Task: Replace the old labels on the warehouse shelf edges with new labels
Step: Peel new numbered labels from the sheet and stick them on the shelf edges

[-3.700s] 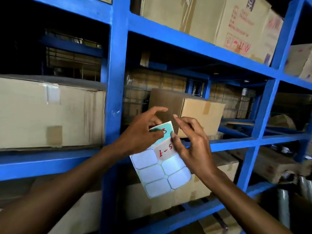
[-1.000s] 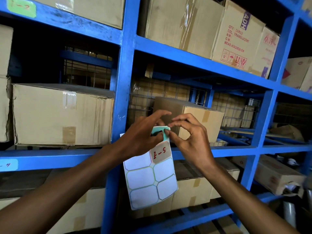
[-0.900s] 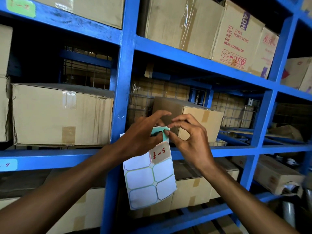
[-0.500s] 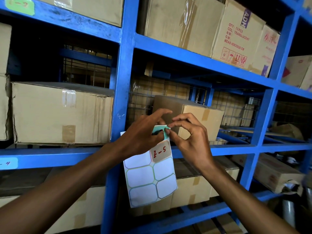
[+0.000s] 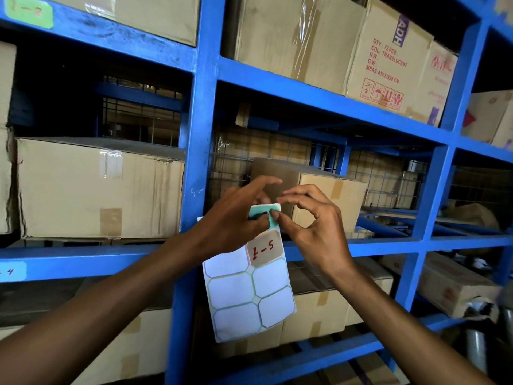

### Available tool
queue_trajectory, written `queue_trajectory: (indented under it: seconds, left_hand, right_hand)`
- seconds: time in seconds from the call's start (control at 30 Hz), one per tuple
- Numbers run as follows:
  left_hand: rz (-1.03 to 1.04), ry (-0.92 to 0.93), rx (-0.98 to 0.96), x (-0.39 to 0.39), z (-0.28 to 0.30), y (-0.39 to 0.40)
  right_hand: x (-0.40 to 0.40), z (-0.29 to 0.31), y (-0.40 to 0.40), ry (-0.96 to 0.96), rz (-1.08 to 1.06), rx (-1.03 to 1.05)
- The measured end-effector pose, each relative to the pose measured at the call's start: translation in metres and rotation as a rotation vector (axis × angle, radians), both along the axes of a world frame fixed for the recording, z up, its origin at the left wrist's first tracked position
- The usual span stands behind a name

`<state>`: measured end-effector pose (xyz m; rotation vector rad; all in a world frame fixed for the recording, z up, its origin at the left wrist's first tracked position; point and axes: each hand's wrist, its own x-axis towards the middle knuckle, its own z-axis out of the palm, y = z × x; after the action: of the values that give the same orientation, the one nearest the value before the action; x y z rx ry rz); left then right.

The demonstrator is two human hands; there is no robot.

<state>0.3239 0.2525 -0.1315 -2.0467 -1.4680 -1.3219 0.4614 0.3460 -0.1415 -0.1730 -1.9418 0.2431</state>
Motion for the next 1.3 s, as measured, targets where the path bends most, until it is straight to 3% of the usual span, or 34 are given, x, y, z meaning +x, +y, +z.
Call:
queue_trajectory:
  seconds: [0.17,0.53,0.6,0.7,0.77,0.9,1.03,1.3]
  left_hand:
    - [-0.037,-0.043,-0.051,-0.005,0.002,-0.001]
    - [-0.053,0.053,-0.235,-0.022,0.006,-0.002]
    - [0.009,0.11,-0.19,-0.024,0.003,-0.001]
    - [0.305,0.177,0.129,-0.023,0.0,-0.001]
    - [0.341,0.142,0.219,-0.016,0.0,-0.003]
    - [0.139,-0.052,0.083,-0.002,-0.002,-0.002]
    - [0.126,-0.207,0.04,-0.001,-0.001,-0.002]
    - [0.133,-0.124,-0.032,-0.002,0.002,-0.004]
  right_hand:
    - [0.007,0.008,-0.001,-0.097,0.134,-0.244]
    - [0.015,0.021,-0.001,-0.462,0.201,-0.32]
    - [0.016,0.022,-0.001,-0.518,0.233,-0.354]
    - [0.015,0.022,0.001,-0.455,0.275,-0.431]
    - [0.012,0.021,0.003,-0.361,0.302,-0.497]
    - [0.006,0.02,0.004,-0.253,0.357,-0.565]
    - [0.004,0.017,0.004,-0.205,0.391,-0.593]
    - [0.001,0.014,0.001,-0.229,0.318,-0.478]
